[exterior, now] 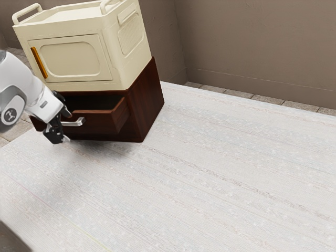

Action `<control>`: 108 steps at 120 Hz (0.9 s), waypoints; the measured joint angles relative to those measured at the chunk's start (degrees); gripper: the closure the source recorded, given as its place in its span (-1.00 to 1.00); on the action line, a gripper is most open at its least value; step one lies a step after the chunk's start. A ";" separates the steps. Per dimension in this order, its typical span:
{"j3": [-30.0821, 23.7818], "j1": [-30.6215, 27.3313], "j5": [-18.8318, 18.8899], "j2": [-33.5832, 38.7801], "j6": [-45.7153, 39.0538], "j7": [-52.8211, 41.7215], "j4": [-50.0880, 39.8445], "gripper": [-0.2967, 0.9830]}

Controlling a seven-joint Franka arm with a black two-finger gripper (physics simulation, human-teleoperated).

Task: Pull the drawer handle with one arm to open the drawer

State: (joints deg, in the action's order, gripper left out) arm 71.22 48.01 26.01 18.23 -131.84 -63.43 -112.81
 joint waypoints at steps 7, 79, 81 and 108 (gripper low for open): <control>0.06 -0.02 0.17 0.12 0.13 0.09 -0.28 -0.54; 2.50 -0.09 1.13 1.10 -4.04 0.60 -2.91 -0.54; 2.56 -0.08 1.13 1.12 -4.16 0.61 -2.95 -0.54; 2.68 -0.11 0.98 1.22 -5.07 0.84 -4.68 -0.54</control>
State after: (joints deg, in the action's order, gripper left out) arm 73.91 47.91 26.99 19.45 -136.92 -62.58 -117.49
